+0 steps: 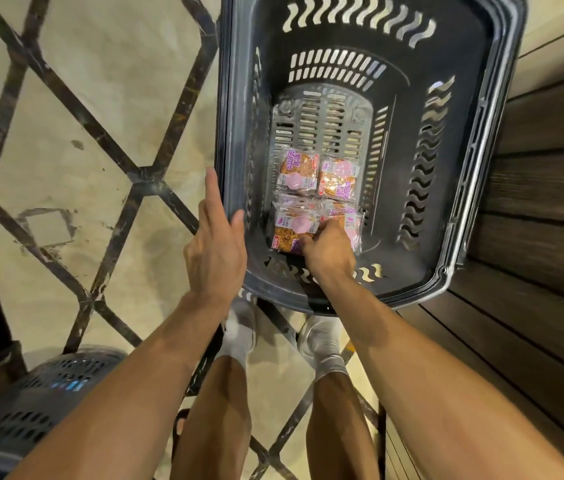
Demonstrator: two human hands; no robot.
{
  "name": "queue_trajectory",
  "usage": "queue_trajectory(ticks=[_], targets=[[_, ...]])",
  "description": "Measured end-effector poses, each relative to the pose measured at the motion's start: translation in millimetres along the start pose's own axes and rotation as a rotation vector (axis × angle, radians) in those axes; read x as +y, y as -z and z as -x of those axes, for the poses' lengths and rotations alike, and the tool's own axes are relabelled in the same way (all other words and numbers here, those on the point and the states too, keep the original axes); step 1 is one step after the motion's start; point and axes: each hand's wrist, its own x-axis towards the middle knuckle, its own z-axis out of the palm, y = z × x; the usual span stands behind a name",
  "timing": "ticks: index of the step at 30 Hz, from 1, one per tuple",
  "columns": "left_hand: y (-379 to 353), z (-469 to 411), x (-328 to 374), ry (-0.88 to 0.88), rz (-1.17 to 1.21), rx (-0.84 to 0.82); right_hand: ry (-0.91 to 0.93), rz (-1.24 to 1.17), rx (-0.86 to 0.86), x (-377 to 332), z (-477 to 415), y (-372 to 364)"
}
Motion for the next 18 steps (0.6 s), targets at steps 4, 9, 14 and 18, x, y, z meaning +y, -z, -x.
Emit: queue_trajectory(ticks=[4,9,14,18], targets=[[37.8,-0.4,16.9,-0.031,-0.215,-0.096,0.071,0.07,-0.012,-17.6,36.2,53.9],[146.8,-12.0,72.9,-0.211,-0.507,-0.061,0.433,0.39,0.281,-61.5,110.3,149.2],[284.3,0.4,166.1,-0.272,-0.54,0.094,0.606,0.388,0.437,-123.4,222.7,275.2],[387.6,34.3,241.5,-0.325,-0.553,0.15,0.652,0.378,0.553,-151.3,313.8,369.4]])
